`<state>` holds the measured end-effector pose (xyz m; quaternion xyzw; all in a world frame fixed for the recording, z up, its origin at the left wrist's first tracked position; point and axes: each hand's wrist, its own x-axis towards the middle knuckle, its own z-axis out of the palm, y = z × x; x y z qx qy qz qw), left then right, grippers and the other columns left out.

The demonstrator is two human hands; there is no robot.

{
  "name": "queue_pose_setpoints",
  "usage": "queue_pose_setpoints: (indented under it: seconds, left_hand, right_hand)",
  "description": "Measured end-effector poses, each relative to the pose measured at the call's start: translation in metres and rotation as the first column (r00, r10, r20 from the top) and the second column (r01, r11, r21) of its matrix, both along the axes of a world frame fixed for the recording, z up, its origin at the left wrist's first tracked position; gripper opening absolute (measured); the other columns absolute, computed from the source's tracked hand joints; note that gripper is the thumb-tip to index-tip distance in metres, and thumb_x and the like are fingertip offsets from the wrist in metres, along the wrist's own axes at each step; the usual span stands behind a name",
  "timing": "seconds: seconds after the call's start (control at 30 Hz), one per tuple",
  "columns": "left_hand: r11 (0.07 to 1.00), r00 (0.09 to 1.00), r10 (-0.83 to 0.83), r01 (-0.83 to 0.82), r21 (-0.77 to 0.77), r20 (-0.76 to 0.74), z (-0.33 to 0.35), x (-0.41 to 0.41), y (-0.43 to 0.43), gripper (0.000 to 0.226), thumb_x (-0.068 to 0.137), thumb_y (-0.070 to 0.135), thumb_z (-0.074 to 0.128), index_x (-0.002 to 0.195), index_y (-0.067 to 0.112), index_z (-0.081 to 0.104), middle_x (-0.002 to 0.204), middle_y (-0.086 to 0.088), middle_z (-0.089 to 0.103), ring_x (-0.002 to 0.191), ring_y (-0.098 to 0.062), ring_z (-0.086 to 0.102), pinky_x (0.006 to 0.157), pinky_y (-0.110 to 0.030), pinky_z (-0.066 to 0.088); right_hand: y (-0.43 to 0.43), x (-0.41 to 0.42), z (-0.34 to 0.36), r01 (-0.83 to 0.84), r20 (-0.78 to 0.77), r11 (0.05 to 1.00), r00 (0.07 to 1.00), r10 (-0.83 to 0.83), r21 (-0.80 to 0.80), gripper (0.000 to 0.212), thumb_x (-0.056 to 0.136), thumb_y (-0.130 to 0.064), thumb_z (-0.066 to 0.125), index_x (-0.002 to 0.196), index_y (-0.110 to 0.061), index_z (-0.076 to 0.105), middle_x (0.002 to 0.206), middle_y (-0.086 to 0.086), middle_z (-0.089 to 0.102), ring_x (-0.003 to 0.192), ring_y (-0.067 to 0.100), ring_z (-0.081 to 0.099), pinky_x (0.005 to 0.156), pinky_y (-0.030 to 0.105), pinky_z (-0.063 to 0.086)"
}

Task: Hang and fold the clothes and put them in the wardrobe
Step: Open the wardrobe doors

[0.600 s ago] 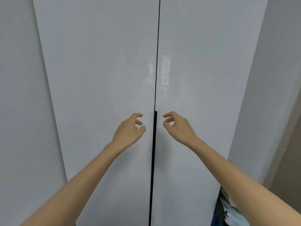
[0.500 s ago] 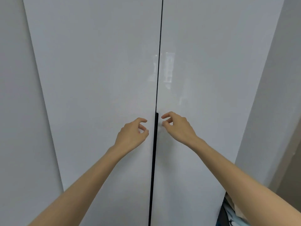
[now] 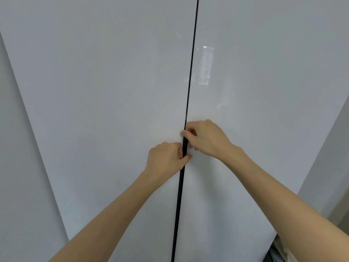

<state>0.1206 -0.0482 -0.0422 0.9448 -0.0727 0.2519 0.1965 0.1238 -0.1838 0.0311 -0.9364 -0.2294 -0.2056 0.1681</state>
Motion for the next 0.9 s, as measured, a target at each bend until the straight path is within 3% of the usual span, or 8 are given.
queue_pose_setpoints:
  seconds: [0.3, 0.5, 0.6, 0.73, 0.9]
  left_hand:
    - [1.0, 1.0, 0.018, -0.018, -0.016, -0.021, -0.01, -0.035, -0.012, 0.03, 0.084, 0.048, 0.05, 0.088, 0.02, 0.058, 0.077, 0.005, 0.066, 0.07, -0.019, 0.061, 0.063, -0.028, 0.047]
    - [0.988, 0.993, -0.116, 0.112, -0.108, -0.025, -0.014, -0.098, -0.026, 0.031, 0.083, 0.05, 0.052, 0.077, 0.02, 0.05, 0.066, 0.006, 0.06, 0.062, -0.015, 0.058, 0.053, -0.025, 0.04]
    - [0.965, 0.978, -0.205, 0.197, -0.174, -0.029, -0.015, -0.138, -0.042, 0.031, 0.082, 0.05, 0.056, 0.072, 0.023, 0.043, 0.061, 0.009, 0.052, 0.059, -0.011, 0.055, 0.05, -0.026, 0.036]
    - [0.946, 0.966, -0.258, 0.252, -0.205, 0.0, -0.018, -0.185, -0.074, 0.037, 0.081, 0.053, 0.057, 0.074, 0.018, 0.049, 0.062, 0.005, 0.054, 0.058, -0.013, 0.057, 0.054, -0.029, 0.046]
    - [0.917, 0.936, -0.348, 0.327, -0.228, -0.055, -0.019, -0.228, -0.12, 0.041, 0.085, 0.054, 0.052, 0.063, 0.02, 0.048, 0.058, 0.006, 0.052, 0.054, -0.011, 0.055, 0.051, -0.023, 0.039]
  right_hand:
    - [-0.006, -0.044, -0.006, -0.031, 0.017, 0.995, 0.999, 0.03, 0.095, 0.039, 0.096, -0.027, 0.047, 0.06, -0.024, 0.034, 0.053, -0.006, 0.044, 0.062, 0.026, 0.058, 0.062, 0.037, 0.045]
    - [-0.026, -0.113, -0.012, 0.003, 0.023, 0.988, 1.0, -0.007, 0.155, 0.031, 0.097, -0.031, 0.047, 0.077, -0.008, 0.053, 0.054, -0.005, 0.044, 0.053, 0.015, 0.038, 0.056, 0.032, 0.037]
    - [-0.044, -0.163, -0.017, 0.047, 0.013, 0.977, 0.999, -0.05, 0.207, 0.03, 0.098, -0.034, 0.046, 0.08, -0.012, 0.056, 0.054, -0.007, 0.045, 0.051, 0.012, 0.038, 0.054, 0.028, 0.036]
    - [-0.073, -0.221, -0.021, 0.101, -0.029, 0.959, 0.995, -0.097, 0.266, 0.027, 0.099, -0.036, 0.044, 0.086, -0.017, 0.058, 0.053, -0.008, 0.047, 0.048, 0.01, 0.042, 0.054, 0.026, 0.039]
    - [-0.116, -0.268, -0.025, 0.165, -0.066, 0.941, 0.986, -0.153, 0.294, 0.027, 0.098, -0.041, 0.039, 0.076, -0.031, 0.049, 0.046, -0.013, 0.05, 0.043, 0.006, 0.045, 0.053, 0.025, 0.041]
